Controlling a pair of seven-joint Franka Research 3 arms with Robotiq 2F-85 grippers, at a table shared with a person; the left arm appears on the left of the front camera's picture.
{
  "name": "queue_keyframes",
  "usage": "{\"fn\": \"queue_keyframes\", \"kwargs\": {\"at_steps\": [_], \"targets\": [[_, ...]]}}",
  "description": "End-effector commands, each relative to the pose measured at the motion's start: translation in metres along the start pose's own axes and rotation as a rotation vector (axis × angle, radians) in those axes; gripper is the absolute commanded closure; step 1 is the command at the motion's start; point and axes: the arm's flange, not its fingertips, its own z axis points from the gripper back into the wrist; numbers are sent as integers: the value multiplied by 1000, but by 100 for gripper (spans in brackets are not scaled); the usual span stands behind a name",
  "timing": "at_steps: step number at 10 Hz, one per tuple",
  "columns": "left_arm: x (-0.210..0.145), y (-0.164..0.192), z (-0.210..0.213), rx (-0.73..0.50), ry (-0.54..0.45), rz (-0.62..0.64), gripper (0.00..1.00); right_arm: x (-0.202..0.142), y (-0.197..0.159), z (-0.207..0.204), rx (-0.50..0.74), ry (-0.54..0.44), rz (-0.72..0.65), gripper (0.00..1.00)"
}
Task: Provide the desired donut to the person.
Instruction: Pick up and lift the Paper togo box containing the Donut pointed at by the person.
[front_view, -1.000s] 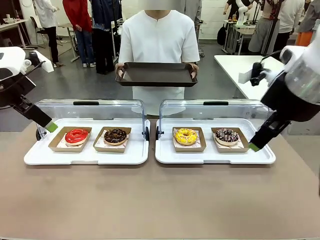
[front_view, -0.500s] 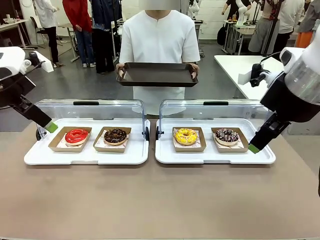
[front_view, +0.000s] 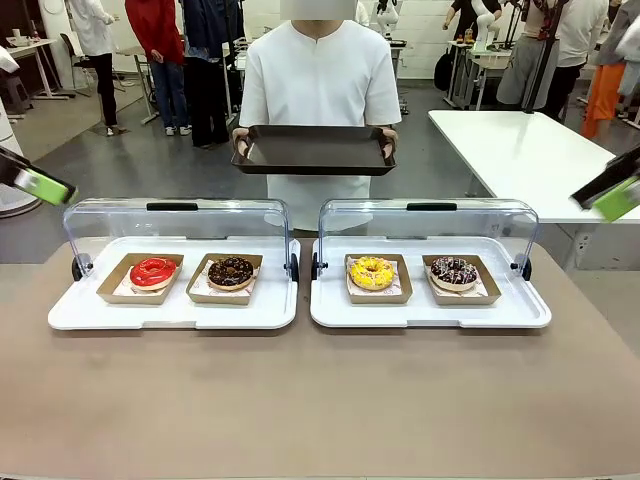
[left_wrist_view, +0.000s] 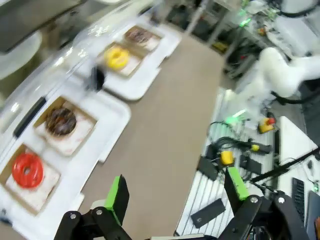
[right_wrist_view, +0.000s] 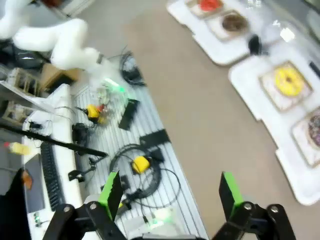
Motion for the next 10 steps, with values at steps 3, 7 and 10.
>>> {"fn": "queue_keyframes", "kwargs": {"at_steps": [3,7,10], "targets": [[-18,60,39,-201,-117,-256,0,-34,-71,46,195,-190,132,0],[-61,96,63,-151,-314,-380,0,-77,-136,53,141,-388,315,0],[-89,107,83,-121,-392,-401,0,-93,-165,46,196,-489,280,0]]}}
